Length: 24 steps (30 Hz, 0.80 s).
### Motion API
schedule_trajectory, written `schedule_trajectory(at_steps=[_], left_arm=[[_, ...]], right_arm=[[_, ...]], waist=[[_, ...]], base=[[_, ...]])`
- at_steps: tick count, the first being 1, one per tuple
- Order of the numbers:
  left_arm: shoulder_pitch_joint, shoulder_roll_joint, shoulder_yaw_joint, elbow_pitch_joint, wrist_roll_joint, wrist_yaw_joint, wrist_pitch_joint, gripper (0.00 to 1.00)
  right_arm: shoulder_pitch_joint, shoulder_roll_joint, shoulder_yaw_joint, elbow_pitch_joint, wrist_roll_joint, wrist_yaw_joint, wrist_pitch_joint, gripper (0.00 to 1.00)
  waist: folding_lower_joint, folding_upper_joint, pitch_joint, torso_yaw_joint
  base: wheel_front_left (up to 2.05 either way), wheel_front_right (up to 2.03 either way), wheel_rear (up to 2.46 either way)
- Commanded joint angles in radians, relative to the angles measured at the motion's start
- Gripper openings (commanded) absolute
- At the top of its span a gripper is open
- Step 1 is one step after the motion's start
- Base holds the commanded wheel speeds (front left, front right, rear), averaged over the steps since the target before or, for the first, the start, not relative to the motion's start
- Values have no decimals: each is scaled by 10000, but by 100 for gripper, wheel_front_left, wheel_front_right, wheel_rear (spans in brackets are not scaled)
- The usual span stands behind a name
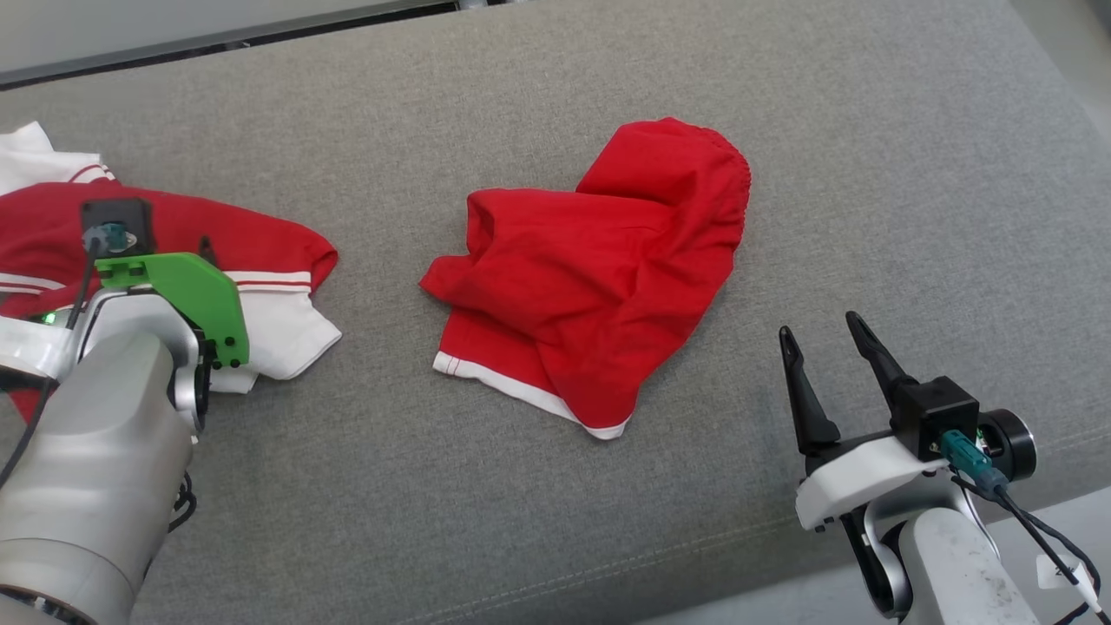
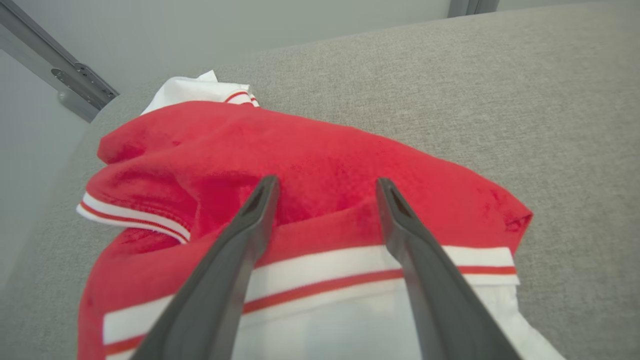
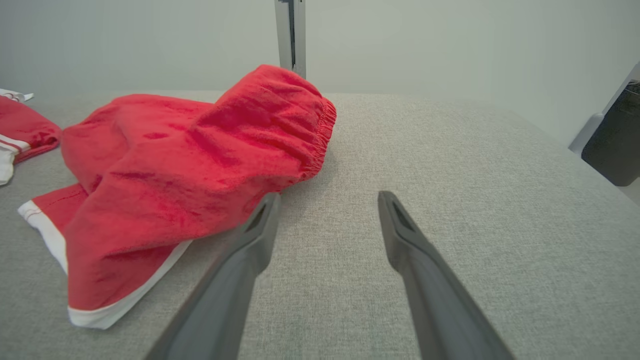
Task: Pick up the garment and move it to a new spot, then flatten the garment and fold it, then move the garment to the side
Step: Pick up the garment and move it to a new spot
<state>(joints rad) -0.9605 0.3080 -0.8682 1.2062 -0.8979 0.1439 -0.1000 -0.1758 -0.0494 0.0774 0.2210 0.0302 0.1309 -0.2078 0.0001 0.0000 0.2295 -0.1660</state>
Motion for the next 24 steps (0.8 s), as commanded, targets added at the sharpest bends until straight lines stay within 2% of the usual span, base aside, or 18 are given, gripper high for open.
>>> schedule_trajectory(at_steps=[1,8,14,15,16,17,24], left_arm=[[-158,79,49,83,-64,98,54,100],[-192,105,184,397,-269,379,521,100],[30,-47,214,425,-433,55,614,100],[67,-53,174,420,-412,-13,585,81],[72,-48,142,392,-368,-83,479,34],[88,-40,133,385,-358,-144,406,0],[41,164,-88,491,-154,-346,286,0]], right_arm=[[-60,-18,-33,-49,-109,-3,6,100],[26,-17,-98,-226,-203,-3,104,100],[-33,-18,0,-316,-225,-3,144,100],[-33,-18,24,-338,-226,-3,153,100],[-32,-18,46,-353,-237,-3,166,100],[-31,-18,65,-365,-244,-3,169,100],[60,-18,20,-274,-271,-3,158,100]], waist=[[-1,0,287,-4],[-1,0,599,146],[-1,0,767,193],[-1,0,788,189],[-1,0,807,185],[-1,0,821,180],[-1,0,735,272]], base=[[0,0,0],[0,0,0],[0,0,0],[0,0,0],[0,0,0],[0,0,0],[0,0,0]])
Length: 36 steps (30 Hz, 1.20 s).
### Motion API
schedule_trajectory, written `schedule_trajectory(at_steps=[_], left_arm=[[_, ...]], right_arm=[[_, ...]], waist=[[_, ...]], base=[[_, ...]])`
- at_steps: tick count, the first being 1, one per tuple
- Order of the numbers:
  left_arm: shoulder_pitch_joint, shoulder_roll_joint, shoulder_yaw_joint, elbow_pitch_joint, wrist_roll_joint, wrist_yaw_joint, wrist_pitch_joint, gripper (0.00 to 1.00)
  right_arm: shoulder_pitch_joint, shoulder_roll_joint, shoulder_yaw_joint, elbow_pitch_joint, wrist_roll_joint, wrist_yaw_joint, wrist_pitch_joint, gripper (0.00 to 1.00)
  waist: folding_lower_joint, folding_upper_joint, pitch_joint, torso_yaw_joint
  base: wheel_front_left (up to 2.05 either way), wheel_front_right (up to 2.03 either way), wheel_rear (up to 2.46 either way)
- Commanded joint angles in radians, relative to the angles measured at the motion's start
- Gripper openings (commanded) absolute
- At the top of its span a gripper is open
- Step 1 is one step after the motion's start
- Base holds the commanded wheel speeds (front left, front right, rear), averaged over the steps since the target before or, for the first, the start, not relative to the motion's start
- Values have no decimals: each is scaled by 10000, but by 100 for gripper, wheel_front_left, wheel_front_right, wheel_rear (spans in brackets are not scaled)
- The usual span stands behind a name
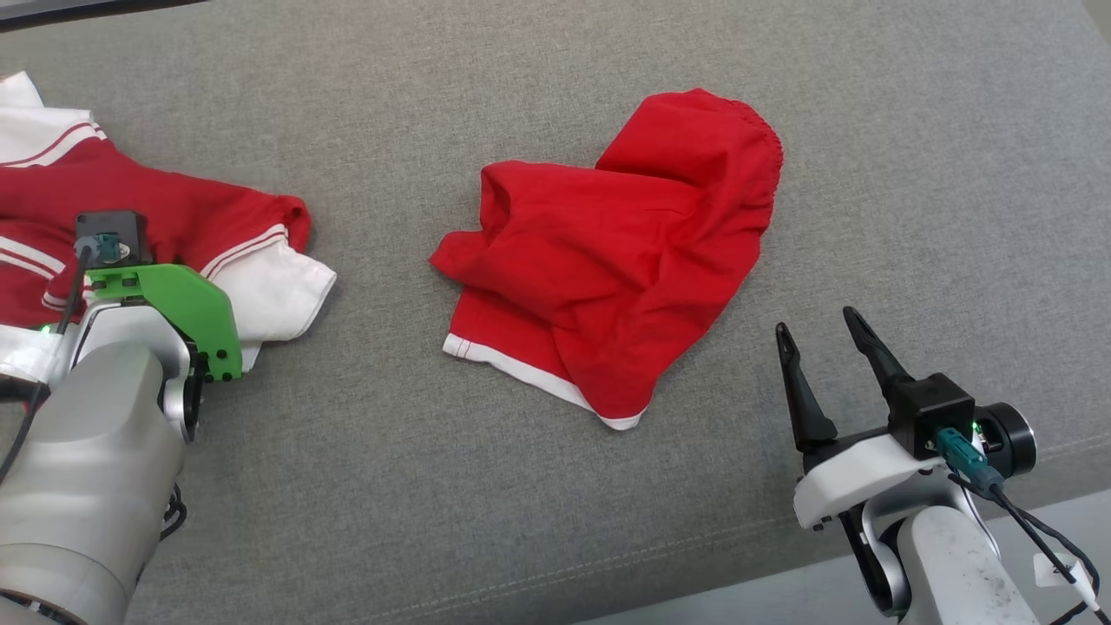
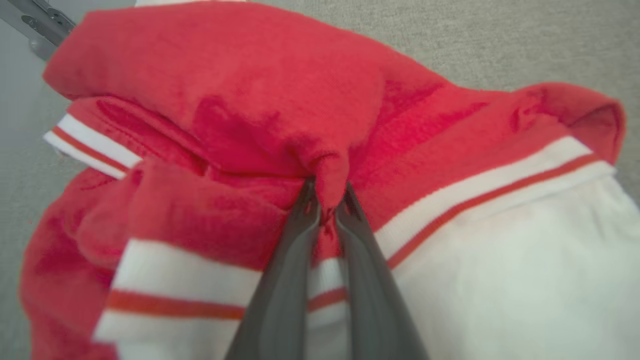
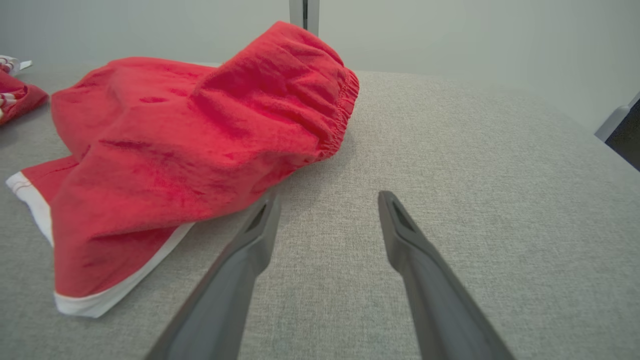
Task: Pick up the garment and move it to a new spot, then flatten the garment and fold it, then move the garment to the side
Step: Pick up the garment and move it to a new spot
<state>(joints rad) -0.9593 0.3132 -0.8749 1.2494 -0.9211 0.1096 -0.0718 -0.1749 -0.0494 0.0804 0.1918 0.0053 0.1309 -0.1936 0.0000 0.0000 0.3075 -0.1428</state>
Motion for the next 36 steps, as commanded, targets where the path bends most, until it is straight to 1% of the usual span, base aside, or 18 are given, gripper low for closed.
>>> schedule_trajectory(at_steps=[1,4,6,12,16,21,24,28,31,34,36], left_arm=[[-78,201,-64,65,138,-29,-21,0],[-508,533,-191,49,315,-111,-112,0],[-816,857,-289,47,446,-196,-80,0],[-1939,2190,-564,68,934,-371,45,0],[-2588,2893,-689,-45,1134,-466,48,0],[-2887,3465,-817,-153,1304,-583,140,0],[-2936,3900,-740,-85,1217,-542,226,0],[-3007,4386,-597,-31,1098,-353,158,0],[-2876,4602,-395,-20,811,-533,178,0],[-2672,4632,-208,-5,554,-604,156,0],[-2546,4690,-151,47,519,-424,112,0]], right_arm=[[74,-18,-6,33,-8,-3,13,100],[141,-18,12,59,45,-3,-4,100],[145,-18,40,96,86,-3,-26,100],[43,-20,170,114,139,-3,-101,100],[-9,-20,160,110,86,-3,-108,100],[-169,-18,169,44,14,-3,-55,100],[-271,-18,145,-35,-30,-3,-32,100],[-305,-20,51,-155,-159,-3,6,100],[-279,-14,-25,-256,-212,-3,26,100],[-349,-15,-37,-311,-241,-3,31,100],[-429,-15,21,-330,-229,-3,63,100]], waist=[[0,0,-86,78],[0,0,-228,210],[0,0,-304,286],[0,0,-260,338],[0,0,-50,300],[0,0,307,121],[0,0,618,-80],[0,0,1001,-280],[0,0,1239,-344],[0,0,1406,-357],[0,0,1469,-371]], base=[[0,0,0],[0,0,0],[0,0,0],[0,0,0],[0,0,0],[0,0,0],[0,0,0],[0,0,0],[0,0,0],[0,0,0],[0,0,0]])
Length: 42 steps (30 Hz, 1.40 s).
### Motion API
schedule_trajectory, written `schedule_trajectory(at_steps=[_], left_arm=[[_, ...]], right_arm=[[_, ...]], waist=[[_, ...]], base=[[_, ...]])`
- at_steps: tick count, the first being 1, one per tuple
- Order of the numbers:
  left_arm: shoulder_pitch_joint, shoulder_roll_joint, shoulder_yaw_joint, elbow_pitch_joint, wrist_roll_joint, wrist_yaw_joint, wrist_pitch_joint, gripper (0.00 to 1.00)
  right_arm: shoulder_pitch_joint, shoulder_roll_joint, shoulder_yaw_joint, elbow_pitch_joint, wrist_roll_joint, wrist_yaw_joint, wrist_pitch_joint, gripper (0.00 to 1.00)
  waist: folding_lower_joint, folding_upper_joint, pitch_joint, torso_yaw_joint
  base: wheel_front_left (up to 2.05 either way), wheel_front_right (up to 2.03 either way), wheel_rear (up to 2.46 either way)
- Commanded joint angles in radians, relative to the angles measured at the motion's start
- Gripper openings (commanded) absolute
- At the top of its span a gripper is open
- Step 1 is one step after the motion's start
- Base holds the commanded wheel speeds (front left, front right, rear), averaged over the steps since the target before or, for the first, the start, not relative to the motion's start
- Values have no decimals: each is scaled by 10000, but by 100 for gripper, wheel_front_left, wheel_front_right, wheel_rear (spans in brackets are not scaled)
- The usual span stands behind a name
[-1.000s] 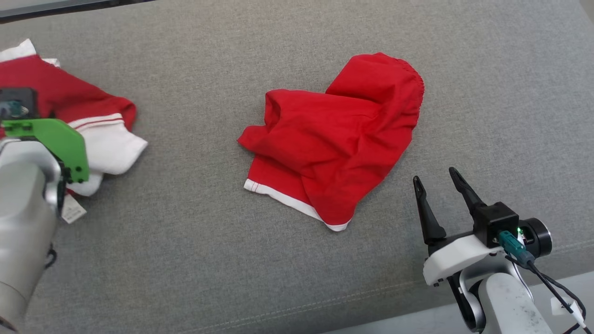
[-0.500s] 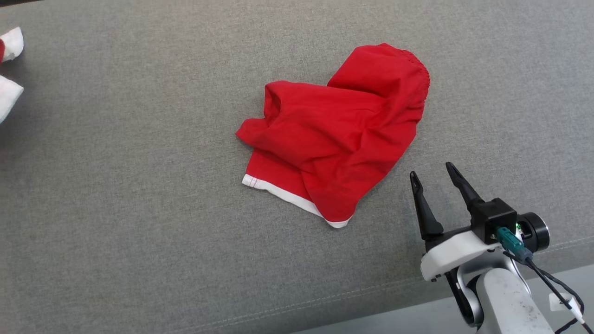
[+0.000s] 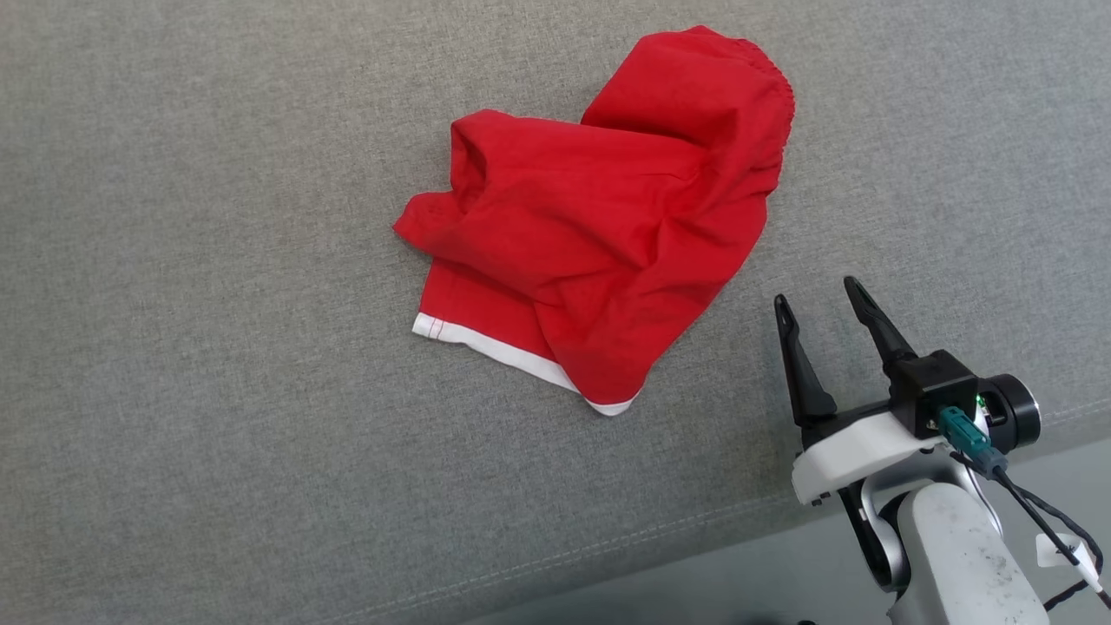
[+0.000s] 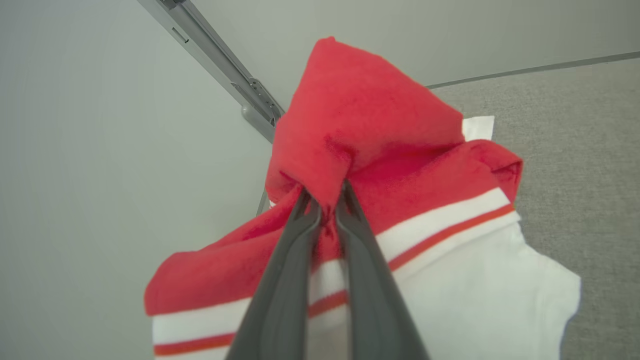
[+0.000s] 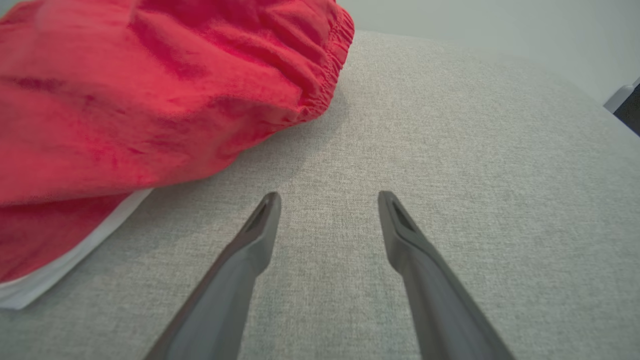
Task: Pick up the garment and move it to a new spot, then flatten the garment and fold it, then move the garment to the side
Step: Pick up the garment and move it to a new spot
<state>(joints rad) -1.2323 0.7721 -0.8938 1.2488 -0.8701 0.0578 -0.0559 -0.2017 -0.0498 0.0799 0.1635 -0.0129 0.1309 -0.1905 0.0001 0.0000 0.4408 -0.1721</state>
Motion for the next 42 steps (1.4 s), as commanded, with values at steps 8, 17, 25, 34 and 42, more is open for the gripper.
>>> schedule_trajectory(at_steps=[8,17,25,34,42], left_arm=[[691,224,377,190,-531,183,168,100],[893,35,390,160,-731,-231,233,100],[523,-181,17,-314,-339,-704,104,100],[1155,-1421,-472,-1769,-79,-1019,-789,100],[3052,-2346,-640,-4288,-484,-246,-980,100]], right_arm=[[-345,-17,142,78,49,-3,8,100],[-216,-31,65,320,46,-3,-99,100],[15,-24,117,729,202,-3,-197,100],[622,-19,-204,964,224,-3,-169,100],[1227,-15,-518,642,243,-3,45,100]], waist=[[-1,0,152,-113],[-1,0,-656,284],[-1,0,-1951,667],[-1,0,-3503,1018],[-1,0,-4143,1213]], base=[[0,0,0],[0,0,0],[0,0,0],[0,0,0],[0,0,0]])
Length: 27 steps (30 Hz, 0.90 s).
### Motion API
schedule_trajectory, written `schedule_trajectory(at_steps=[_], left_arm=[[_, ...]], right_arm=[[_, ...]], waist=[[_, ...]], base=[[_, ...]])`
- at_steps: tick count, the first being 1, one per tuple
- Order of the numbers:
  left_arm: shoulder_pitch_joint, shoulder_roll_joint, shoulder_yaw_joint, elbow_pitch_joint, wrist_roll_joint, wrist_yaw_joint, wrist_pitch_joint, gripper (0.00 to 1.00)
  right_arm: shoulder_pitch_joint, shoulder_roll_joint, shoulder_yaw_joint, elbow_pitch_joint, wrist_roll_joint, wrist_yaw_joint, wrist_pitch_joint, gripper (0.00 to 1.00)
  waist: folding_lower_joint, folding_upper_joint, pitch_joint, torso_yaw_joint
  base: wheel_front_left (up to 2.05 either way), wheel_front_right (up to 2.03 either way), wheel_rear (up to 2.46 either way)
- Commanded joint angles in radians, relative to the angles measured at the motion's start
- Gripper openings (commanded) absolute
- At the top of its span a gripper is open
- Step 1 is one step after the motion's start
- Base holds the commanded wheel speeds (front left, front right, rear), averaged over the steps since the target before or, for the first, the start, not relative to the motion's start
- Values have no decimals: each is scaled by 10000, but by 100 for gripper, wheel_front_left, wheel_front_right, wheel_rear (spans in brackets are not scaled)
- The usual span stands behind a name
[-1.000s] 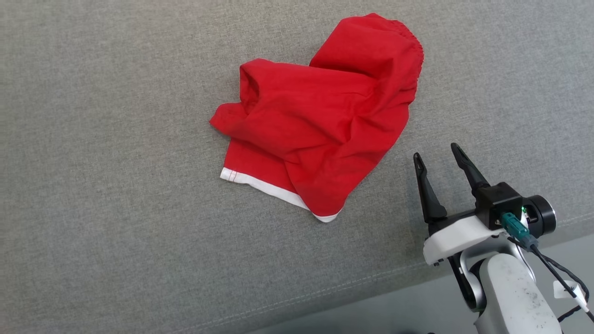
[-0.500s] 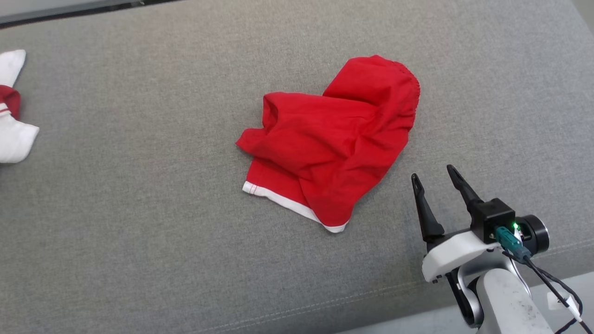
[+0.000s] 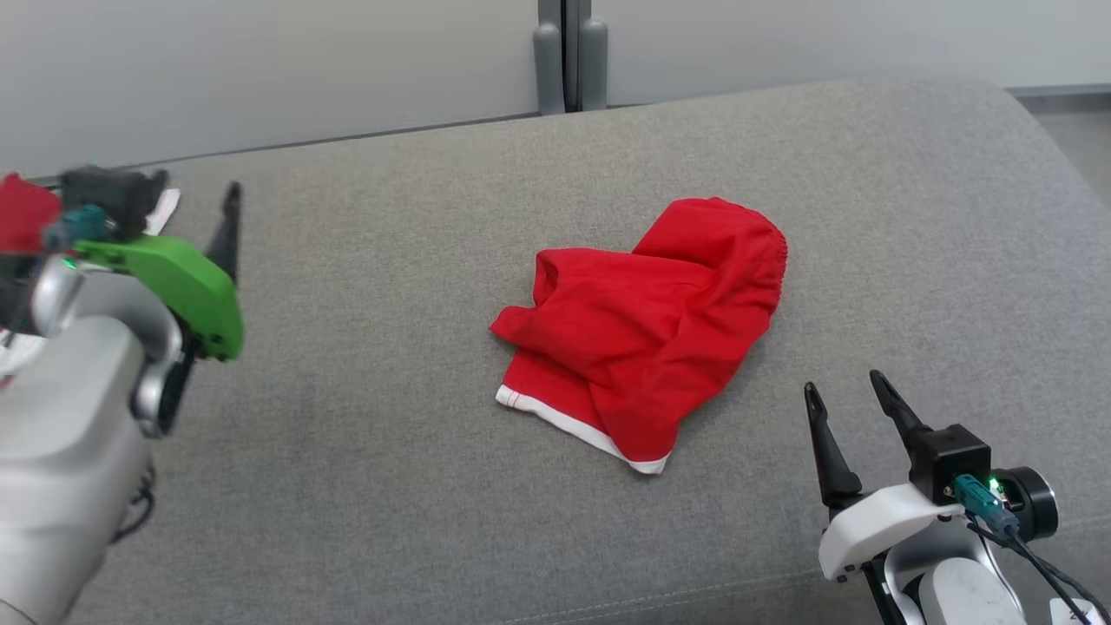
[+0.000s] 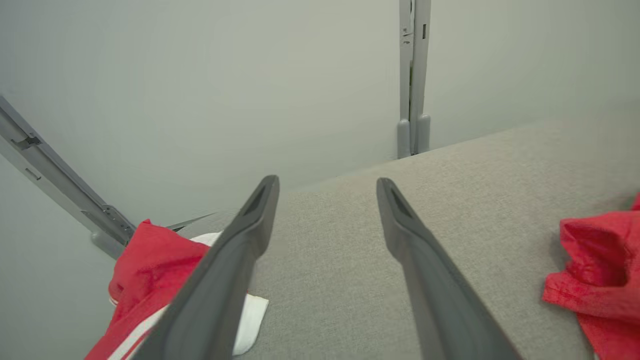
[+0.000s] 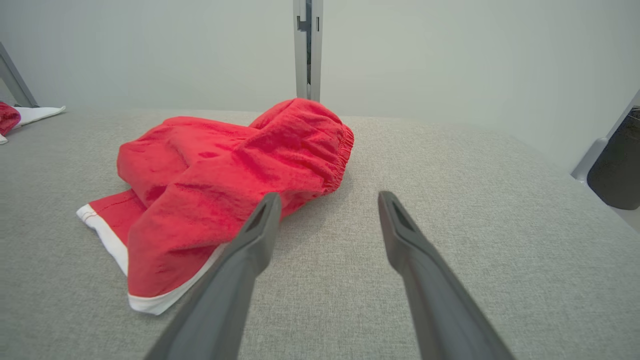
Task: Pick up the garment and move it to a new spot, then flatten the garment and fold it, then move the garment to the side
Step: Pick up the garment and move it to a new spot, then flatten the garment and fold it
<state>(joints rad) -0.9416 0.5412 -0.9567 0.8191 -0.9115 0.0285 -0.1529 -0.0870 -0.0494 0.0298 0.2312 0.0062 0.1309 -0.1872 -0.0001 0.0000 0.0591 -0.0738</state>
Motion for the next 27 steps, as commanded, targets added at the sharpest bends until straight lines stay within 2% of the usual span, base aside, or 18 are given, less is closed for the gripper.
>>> schedule_trajectory(at_steps=[1,8,13,18,27], left_arm=[[446,-129,-24,-402,-140,233,50,100],[2525,-528,-329,-3359,-580,1622,370,100],[3506,-830,-599,-4203,-683,2252,356,100],[4061,-1309,-673,-3855,-947,2340,281,100],[3946,-2076,-631,-2331,-1229,1918,56,100]], right_arm=[[146,-21,-31,-70,63,-3,18,100],[361,-20,12,-270,172,-3,101,100],[202,-18,129,-364,172,-3,158,100],[33,-19,287,-392,195,-3,176,100],[-161,-18,383,-387,85,-3,174,100]], waist=[[1,0,-366,247],[1,0,-346,181],[1,0,-175,-51],[1,0,-10,-362],[1,0,386,-915]], base=[[0,0,0],[0,0,0],[0,0,0],[0,0,0],[0,0,0]])
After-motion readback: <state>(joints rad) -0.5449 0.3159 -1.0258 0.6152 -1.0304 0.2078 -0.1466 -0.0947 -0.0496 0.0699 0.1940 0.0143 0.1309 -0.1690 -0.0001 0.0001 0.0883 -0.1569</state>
